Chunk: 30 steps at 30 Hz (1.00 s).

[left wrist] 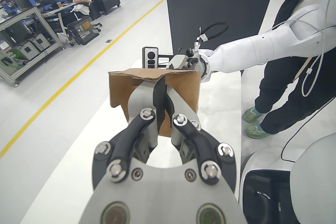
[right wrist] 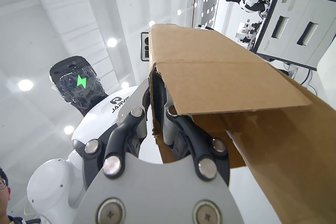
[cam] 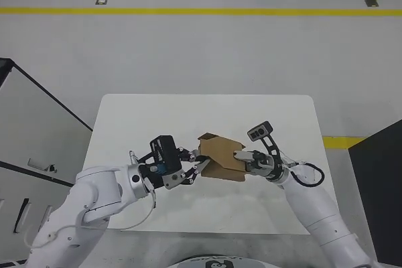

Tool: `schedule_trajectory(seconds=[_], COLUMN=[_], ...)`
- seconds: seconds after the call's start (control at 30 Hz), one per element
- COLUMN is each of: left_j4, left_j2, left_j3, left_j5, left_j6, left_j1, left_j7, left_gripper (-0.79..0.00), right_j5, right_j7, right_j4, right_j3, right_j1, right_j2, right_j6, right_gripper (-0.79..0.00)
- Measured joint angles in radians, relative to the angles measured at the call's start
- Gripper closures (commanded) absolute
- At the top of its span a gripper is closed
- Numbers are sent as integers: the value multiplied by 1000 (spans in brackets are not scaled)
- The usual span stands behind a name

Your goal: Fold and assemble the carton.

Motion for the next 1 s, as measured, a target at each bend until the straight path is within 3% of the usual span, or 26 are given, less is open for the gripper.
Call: schedule_trajectory(seconds=[0.5,0.8,1.0], left_j4=[-1,-3,8], left_j2=[3,2,2], left_j3=[-17,15,-13], left_j5=[-9,-8,-12], left_j6=[7,-6,23], left_j1=[0,-9,-16], left_j7=[4,-9,3], left_gripper=[0,0,0], right_j5=[10,28,65], right_j7=[-4,7,22], right_j4=[6,12,25], right_j3=[6,-3,-4], right_j1=[3,9,8], right_j2=[-2,-6,-9], right_j6=[21,42,70], right_gripper=[0,0,0])
